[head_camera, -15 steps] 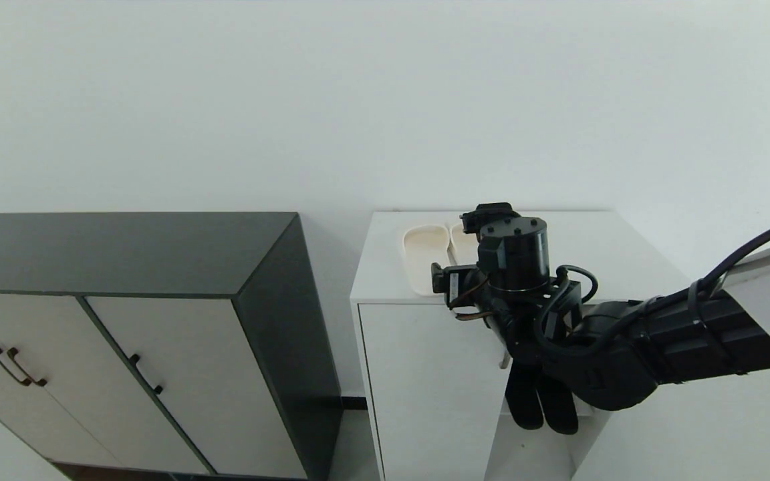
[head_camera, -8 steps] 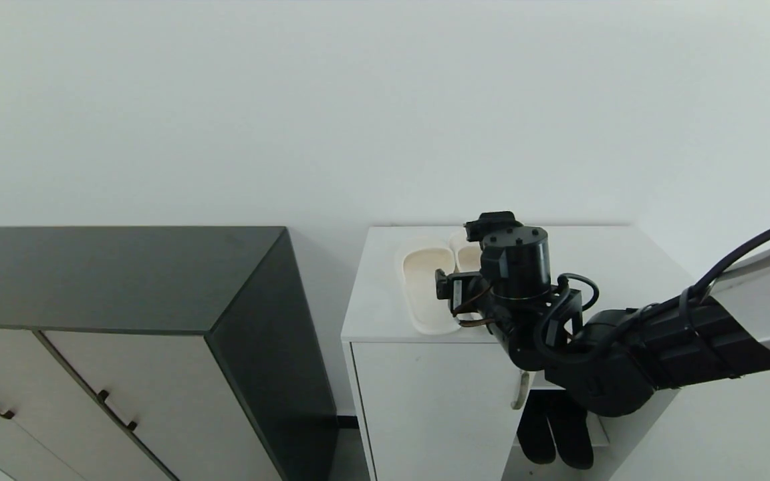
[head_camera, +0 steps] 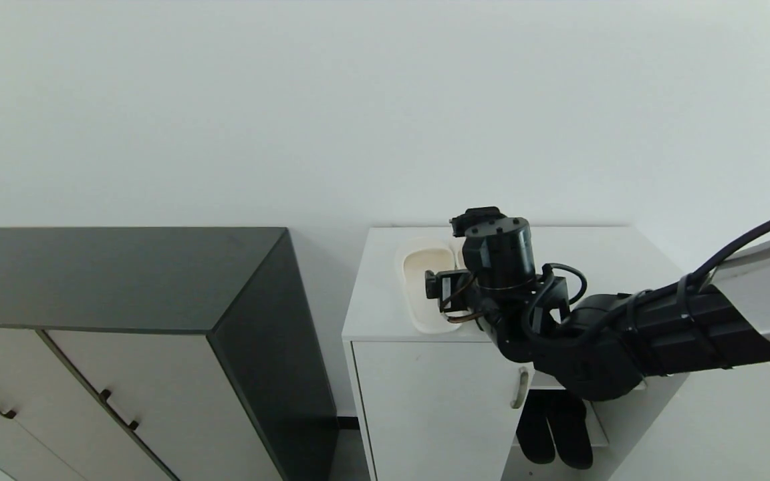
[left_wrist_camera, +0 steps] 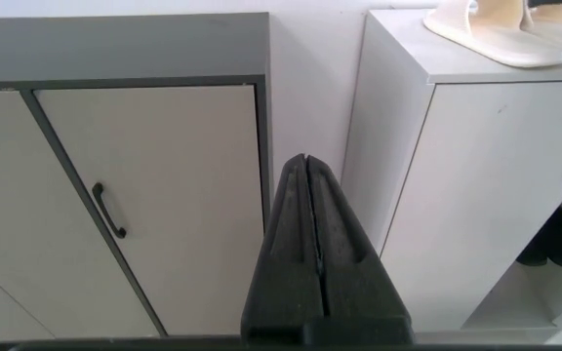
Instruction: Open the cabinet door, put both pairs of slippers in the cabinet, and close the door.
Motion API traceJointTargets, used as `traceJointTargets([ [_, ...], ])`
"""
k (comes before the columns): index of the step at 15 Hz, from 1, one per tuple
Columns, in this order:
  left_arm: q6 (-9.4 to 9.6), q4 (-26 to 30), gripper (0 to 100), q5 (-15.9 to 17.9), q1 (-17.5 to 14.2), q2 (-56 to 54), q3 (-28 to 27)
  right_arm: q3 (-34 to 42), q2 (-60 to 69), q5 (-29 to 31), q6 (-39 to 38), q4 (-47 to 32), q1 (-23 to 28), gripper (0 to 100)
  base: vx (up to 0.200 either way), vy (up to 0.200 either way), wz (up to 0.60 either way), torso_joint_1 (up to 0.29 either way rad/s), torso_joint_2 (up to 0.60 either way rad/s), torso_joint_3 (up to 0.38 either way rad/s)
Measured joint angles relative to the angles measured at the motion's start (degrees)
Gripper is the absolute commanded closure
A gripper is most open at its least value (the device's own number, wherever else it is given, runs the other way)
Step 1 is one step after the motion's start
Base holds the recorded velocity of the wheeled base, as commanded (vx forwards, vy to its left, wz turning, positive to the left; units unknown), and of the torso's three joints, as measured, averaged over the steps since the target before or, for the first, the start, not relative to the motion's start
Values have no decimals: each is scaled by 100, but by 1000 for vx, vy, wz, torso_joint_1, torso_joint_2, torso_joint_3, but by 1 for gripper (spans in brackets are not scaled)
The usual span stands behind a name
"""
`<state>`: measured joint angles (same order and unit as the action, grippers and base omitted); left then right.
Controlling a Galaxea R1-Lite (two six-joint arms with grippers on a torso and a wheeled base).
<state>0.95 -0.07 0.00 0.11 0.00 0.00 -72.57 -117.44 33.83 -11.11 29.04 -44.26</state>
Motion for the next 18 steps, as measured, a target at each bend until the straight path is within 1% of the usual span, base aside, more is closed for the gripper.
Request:
traceJointTargets([
  [2,0,0,100,0,0,0,0,-345,-144,-11,-20,-194,80,0,0,0,0,0,0,0],
  [7,-6,0,100,5,0,0,0,-1117,-769,-28,-27,-271,290,0,0,0,0,0,0,0],
  [13,-6,0,100,10,7,0,0,-1681,-1185,-26,-24,-473,330,0,0,0,0,0,0,0],
  [18,-6,0,100,24,5,0,0,-2194,-1513,-24,-30,-507,474,0,0,0,0,0,0,0],
])
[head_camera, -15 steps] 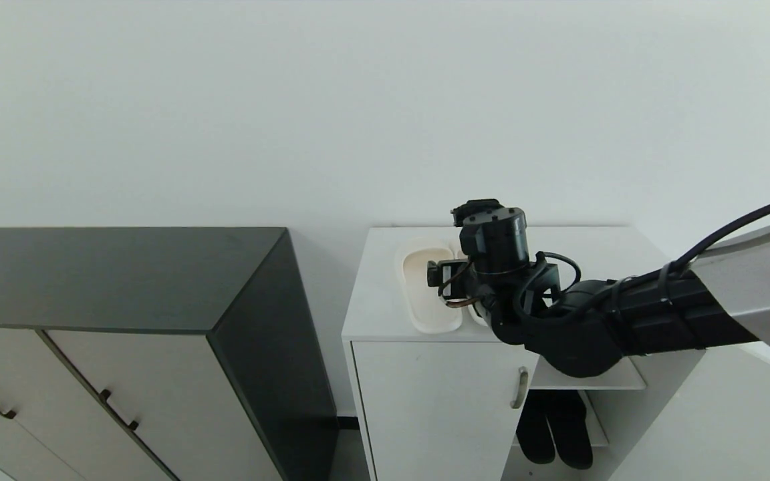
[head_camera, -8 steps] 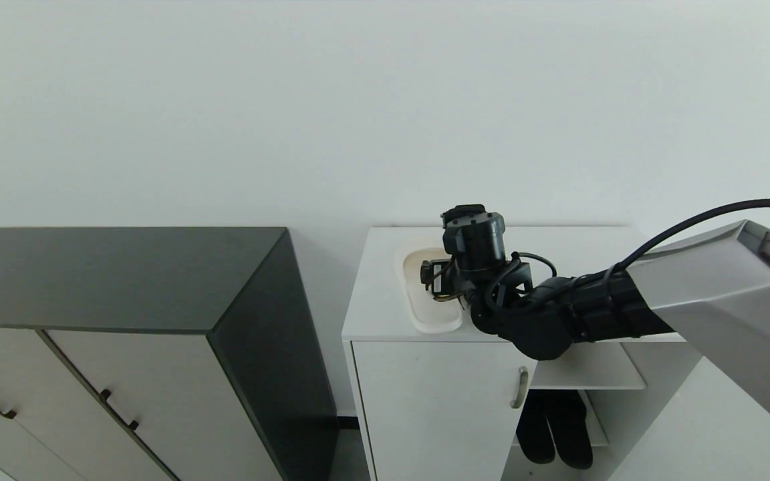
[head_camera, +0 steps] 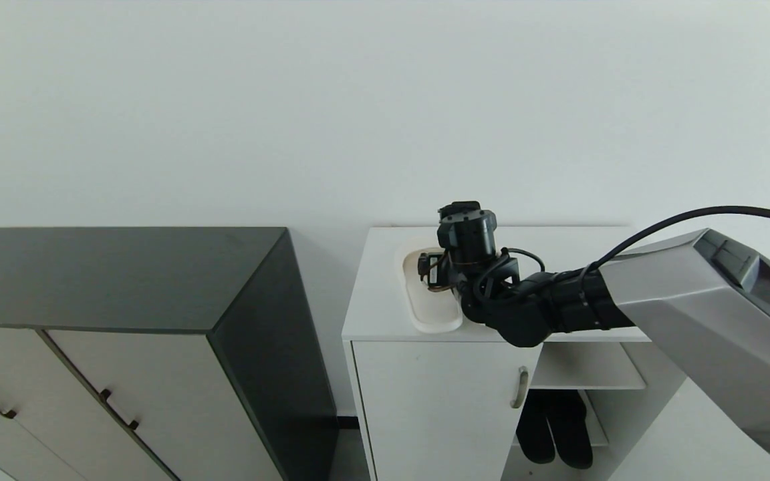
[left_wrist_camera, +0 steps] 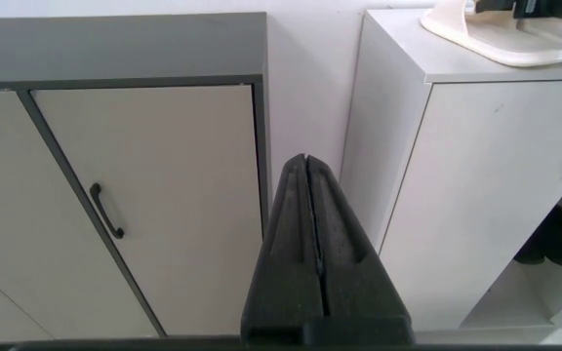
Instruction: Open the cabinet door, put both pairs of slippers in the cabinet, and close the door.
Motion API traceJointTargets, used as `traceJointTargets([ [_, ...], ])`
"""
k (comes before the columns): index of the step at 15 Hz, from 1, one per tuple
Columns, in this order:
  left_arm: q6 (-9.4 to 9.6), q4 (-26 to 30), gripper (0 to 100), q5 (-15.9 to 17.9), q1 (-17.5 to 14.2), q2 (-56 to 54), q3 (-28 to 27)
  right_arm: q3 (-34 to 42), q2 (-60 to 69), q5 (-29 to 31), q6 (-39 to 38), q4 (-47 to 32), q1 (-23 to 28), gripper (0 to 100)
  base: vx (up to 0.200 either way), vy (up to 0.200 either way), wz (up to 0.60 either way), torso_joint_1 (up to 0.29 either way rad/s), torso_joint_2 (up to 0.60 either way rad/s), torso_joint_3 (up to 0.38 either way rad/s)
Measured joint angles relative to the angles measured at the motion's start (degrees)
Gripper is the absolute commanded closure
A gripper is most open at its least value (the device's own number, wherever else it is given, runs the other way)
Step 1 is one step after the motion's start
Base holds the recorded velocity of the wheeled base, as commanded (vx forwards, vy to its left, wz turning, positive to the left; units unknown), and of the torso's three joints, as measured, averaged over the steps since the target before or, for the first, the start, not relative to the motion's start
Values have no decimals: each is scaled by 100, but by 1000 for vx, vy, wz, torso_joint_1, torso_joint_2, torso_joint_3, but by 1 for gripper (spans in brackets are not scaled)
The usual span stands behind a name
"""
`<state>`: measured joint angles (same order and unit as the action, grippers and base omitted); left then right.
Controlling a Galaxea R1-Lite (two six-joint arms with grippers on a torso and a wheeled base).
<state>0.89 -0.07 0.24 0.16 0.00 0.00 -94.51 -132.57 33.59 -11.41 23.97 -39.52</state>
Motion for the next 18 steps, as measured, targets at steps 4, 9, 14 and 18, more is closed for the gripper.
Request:
traceJointTargets([
  [4,-2,0,100,0,2,0,0,-193,-168,-11,2,-18,28,100,0,0,0,0,0,0],
  [9,-2,0,100,0,-5,0,0,-223,-235,-37,0,-21,24,100,0,0,0,0,0,0],
  [14,-2,0,100,-2,0,0,0,-188,-89,-39,6,-11,16,100,0,0,0,0,0,0],
  [18,-7,0,100,-6,-2,0,0,513,460,-96,13,44,-149,100,0,0,0,0,0,0],
])
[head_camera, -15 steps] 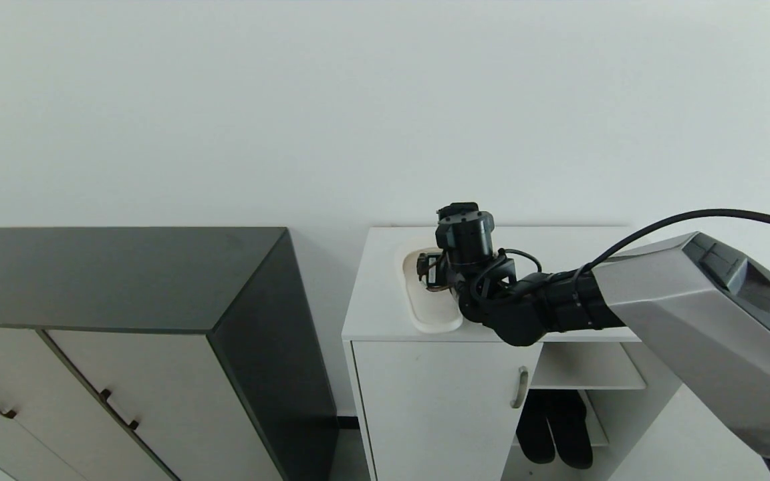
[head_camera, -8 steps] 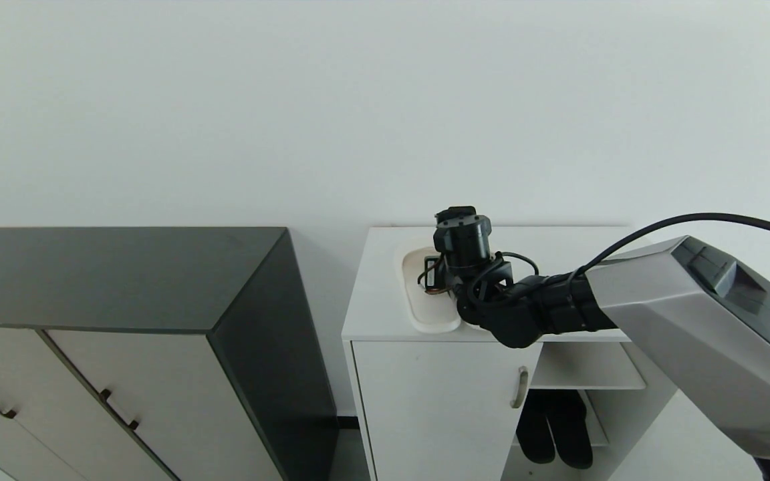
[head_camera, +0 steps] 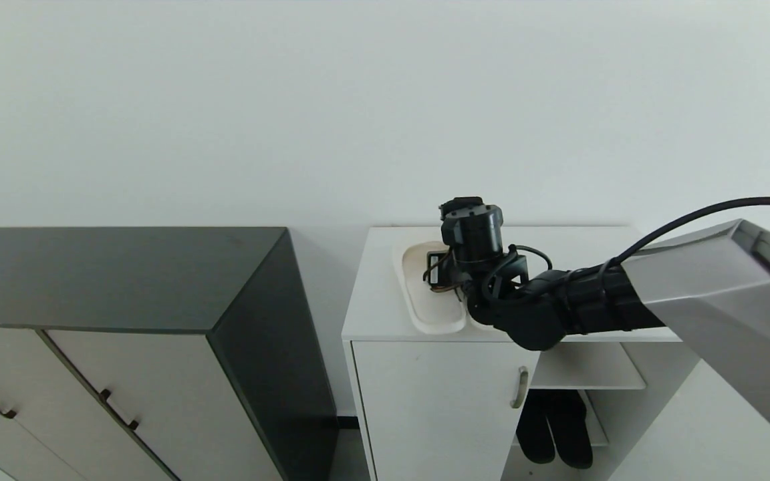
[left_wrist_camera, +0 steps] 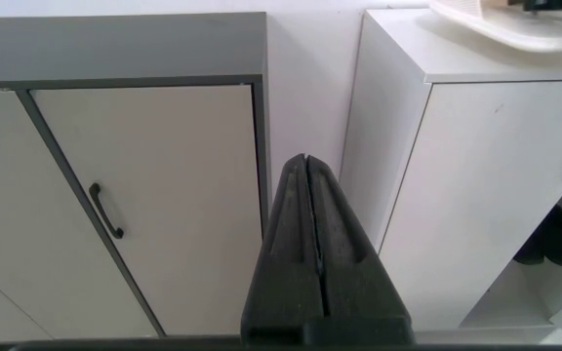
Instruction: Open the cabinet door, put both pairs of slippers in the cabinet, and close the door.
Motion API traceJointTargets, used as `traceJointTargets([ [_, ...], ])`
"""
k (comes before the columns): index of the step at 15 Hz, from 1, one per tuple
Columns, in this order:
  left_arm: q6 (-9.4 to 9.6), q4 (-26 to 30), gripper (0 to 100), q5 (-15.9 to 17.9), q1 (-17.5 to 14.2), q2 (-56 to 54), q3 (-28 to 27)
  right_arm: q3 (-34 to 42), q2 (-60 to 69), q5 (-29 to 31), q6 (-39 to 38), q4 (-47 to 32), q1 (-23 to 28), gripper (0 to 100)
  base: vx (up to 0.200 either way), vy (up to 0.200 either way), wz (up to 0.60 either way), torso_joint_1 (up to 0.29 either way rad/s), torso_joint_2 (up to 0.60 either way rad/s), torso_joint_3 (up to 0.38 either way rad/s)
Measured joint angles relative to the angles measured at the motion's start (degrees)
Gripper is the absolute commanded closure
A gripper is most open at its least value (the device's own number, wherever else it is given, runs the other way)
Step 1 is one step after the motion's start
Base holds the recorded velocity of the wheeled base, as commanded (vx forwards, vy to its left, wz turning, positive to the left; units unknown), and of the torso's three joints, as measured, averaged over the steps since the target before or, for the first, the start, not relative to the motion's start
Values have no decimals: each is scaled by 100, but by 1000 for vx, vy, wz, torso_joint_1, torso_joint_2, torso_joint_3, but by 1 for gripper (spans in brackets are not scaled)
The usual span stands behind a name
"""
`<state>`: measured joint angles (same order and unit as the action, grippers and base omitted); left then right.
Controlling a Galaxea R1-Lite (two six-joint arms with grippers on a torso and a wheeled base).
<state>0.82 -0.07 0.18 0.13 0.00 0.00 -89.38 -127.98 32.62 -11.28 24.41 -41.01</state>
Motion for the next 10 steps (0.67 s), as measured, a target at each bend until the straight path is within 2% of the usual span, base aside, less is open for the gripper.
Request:
traceJointTargets([
  [3,5,0,100,-11,-2,0,0,1139,618,-172,11,422,-155,100,0,0,0,0,0,0],
  [8,11,0,100,-16,-2,0,0,3458,1810,-506,241,1637,-325,100,0,0,0,0,0,0],
  [10,-2,0,100,-23,0,0,0,4085,2321,-684,404,1826,-501,100,0,0,0,0,0,0],
])
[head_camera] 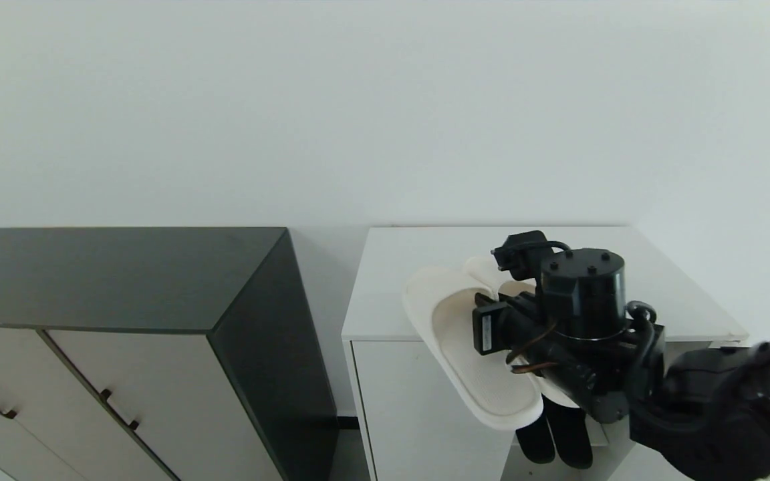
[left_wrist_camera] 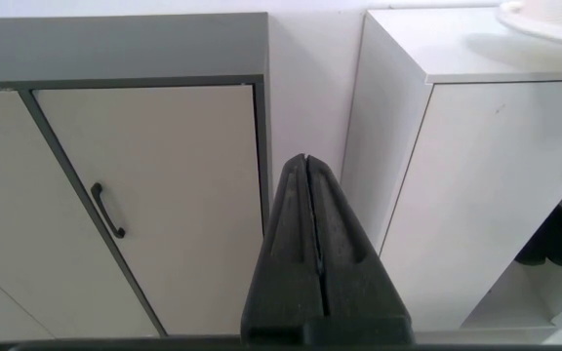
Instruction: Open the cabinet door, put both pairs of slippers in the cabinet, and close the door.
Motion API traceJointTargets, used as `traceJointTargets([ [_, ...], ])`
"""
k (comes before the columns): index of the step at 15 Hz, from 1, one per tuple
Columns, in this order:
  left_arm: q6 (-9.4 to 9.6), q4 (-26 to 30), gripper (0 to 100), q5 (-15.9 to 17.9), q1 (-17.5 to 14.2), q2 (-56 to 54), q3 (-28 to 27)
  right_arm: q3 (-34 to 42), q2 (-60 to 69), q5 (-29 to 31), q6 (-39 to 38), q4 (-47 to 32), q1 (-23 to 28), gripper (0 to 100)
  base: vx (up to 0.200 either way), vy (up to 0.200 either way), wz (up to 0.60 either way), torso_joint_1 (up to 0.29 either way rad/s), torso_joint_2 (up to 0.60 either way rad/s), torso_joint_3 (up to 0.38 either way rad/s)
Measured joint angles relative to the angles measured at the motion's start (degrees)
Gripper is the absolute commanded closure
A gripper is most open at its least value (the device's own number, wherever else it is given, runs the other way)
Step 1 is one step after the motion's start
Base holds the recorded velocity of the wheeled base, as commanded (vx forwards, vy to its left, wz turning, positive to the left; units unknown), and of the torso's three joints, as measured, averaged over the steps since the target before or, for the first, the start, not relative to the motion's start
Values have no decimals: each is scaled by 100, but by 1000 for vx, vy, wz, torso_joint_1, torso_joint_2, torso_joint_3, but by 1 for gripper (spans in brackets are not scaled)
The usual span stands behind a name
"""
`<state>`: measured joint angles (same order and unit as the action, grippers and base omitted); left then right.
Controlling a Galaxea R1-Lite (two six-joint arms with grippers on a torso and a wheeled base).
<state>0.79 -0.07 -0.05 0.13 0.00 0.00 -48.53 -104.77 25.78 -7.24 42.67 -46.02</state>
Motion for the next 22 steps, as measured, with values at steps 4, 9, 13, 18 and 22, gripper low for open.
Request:
traceJointTargets([
  [4,-11,2,100,0,-2,0,0,383,452,-26,49,30,-106,100,0,0,0,0,0,0],
  [9,-33,0,100,-13,-2,0,0,424,507,-30,46,28,-116,100,0,0,0,0,0,0],
  [13,-37,2,100,5,5,0,0,400,449,-30,38,38,-111,100,-200,0,0,7,2,1],
  [18,-35,0,100,5,-2,0,0,399,386,-30,38,41,-113,100,-200,0,0,-2,0,3],
  [22,-35,0,100,7,7,2,0,424,380,-30,21,52,-108,100,-200,0,0,1,4,4],
])
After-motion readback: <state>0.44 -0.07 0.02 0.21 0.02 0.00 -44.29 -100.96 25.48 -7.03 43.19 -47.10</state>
